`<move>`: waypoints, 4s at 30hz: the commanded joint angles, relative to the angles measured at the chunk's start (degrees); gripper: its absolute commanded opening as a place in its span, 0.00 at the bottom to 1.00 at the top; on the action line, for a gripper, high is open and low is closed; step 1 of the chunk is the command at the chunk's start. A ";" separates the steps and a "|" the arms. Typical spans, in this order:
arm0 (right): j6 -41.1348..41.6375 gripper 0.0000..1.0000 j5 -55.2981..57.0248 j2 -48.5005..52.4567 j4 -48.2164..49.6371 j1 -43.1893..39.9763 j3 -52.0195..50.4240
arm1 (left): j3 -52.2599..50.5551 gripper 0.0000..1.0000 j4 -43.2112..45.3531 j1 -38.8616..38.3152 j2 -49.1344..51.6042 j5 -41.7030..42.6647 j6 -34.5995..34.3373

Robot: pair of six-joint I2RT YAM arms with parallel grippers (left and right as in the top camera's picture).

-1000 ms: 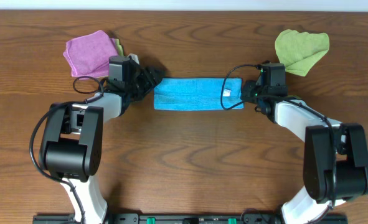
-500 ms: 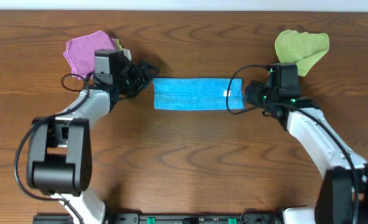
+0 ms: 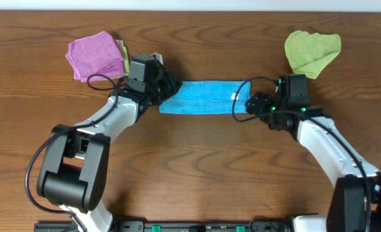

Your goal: Fold the cloth

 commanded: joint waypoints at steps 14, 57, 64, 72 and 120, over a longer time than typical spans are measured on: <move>12.63 0.76 -6.32 -0.33 17.27 -0.24 -12.83 | 0.87 0.05 -3.17 -0.07 7.54 -11.54 4.66; 8.20 0.01 6.86 20.48 61.02 5.49 -14.08 | 0.87 0.06 -5.81 -0.04 8.61 -5.29 4.48; 2.54 0.01 4.55 10.47 57.75 6.43 -13.64 | 0.87 0.05 -5.81 -0.04 8.59 -3.69 4.17; -2.14 0.01 4.17 5.18 48.78 11.19 -9.07 | 0.94 0.06 -5.75 -0.04 8.59 -2.71 4.02; -8.76 0.02 4.83 7.85 38.40 24.85 6.21 | 8.90 0.06 -26.10 0.39 8.35 -14.86 20.09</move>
